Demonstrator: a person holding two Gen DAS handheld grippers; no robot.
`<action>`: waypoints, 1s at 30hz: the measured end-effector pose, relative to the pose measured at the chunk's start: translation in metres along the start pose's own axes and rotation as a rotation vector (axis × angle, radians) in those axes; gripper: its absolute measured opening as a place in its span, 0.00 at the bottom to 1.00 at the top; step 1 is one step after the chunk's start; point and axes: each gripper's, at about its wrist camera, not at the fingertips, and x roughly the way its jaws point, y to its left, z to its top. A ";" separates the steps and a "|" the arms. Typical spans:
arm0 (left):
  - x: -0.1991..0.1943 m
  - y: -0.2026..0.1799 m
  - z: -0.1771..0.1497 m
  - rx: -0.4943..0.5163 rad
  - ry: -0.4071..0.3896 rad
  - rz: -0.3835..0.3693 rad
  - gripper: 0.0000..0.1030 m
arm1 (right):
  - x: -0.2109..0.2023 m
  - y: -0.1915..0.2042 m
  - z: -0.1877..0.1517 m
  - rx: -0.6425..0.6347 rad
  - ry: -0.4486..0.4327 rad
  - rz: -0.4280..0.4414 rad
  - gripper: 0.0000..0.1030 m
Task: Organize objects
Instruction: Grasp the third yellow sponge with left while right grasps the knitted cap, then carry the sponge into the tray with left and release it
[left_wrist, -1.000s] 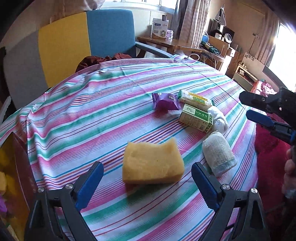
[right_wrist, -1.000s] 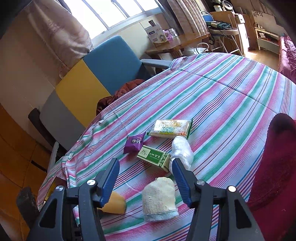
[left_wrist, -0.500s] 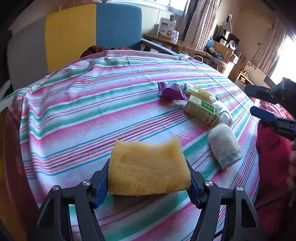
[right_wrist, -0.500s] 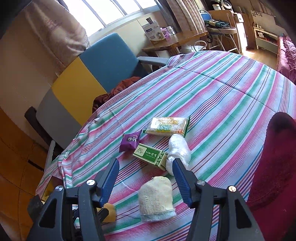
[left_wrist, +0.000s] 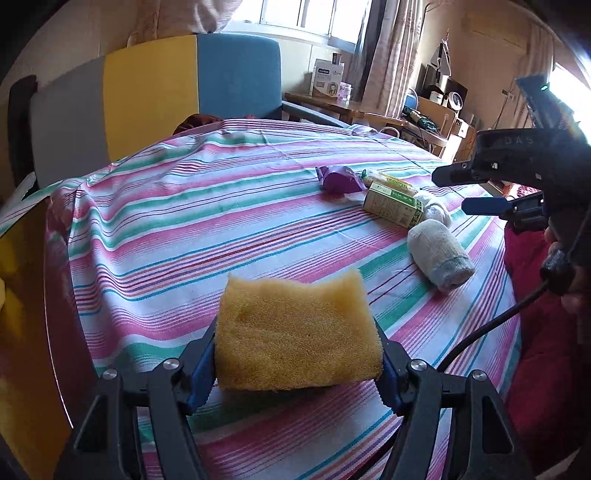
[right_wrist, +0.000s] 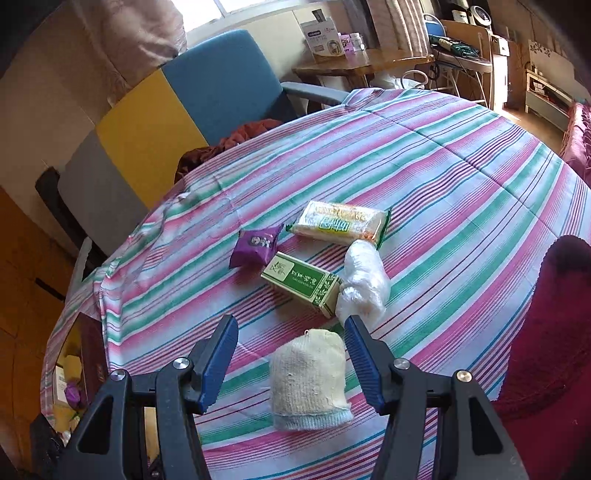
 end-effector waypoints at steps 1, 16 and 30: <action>0.000 -0.001 0.000 0.003 -0.001 0.002 0.69 | 0.005 0.002 -0.001 -0.009 0.023 -0.018 0.59; 0.004 -0.001 0.000 -0.019 -0.003 -0.003 0.71 | 0.058 0.012 -0.013 -0.094 0.258 -0.182 0.59; -0.027 -0.004 0.007 -0.023 -0.029 -0.015 0.69 | 0.063 0.022 -0.022 -0.209 0.267 -0.245 0.53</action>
